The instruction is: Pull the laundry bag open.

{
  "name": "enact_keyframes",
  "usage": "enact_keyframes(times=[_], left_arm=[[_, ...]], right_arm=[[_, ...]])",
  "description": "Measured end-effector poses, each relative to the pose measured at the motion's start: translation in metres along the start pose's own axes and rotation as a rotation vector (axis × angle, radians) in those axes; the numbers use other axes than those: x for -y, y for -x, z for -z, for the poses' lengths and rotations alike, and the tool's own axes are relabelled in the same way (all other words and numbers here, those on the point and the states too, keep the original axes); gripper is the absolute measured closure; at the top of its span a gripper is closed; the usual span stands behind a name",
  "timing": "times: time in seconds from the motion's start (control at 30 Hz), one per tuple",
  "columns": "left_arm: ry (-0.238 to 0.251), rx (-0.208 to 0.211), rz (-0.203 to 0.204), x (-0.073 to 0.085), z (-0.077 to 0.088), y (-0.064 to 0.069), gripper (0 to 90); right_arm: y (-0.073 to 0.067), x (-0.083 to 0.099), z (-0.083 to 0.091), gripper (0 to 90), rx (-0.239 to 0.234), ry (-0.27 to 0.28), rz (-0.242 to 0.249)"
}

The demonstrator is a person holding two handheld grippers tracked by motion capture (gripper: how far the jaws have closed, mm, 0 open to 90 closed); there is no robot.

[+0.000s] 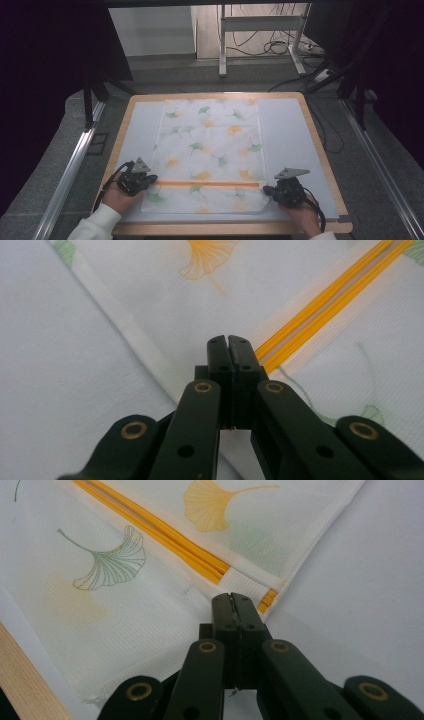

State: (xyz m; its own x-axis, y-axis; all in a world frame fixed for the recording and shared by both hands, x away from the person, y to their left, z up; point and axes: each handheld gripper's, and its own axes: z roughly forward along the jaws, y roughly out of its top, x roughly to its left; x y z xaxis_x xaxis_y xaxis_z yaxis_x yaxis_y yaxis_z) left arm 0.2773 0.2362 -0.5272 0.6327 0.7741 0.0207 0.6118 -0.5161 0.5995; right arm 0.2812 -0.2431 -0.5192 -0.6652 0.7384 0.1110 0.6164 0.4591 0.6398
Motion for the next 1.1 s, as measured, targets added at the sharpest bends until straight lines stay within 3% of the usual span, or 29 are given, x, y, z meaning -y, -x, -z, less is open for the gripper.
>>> enact_keyframes(times=[0.33, 0.47, 0.93, 1.1], left_arm=[[-0.001, -0.024, 0.014, 0.007, 0.007, -0.008, 90.0], [0.019, 0.001, 0.050, 0.011, 0.011, -0.014, 90.0], [0.037, -0.006, 0.063, 0.011, 0.007, -0.012, 90.0], [0.069, 0.011, 0.071, 0.009, 0.006, -0.009, 86.3]], right_arm=[[0.000, 0.000, 0.000, 89.5, -0.001, 0.000, 0.001], [0.000, 0.000, 0.000, 89.5, 0.000, 0.000, 0.001], [-0.001, 0.000, 0.000, 89.4, 0.004, -0.001, 0.005], [-0.002, 0.000, 0.001, 89.2, 0.003, -0.003, 0.014]])
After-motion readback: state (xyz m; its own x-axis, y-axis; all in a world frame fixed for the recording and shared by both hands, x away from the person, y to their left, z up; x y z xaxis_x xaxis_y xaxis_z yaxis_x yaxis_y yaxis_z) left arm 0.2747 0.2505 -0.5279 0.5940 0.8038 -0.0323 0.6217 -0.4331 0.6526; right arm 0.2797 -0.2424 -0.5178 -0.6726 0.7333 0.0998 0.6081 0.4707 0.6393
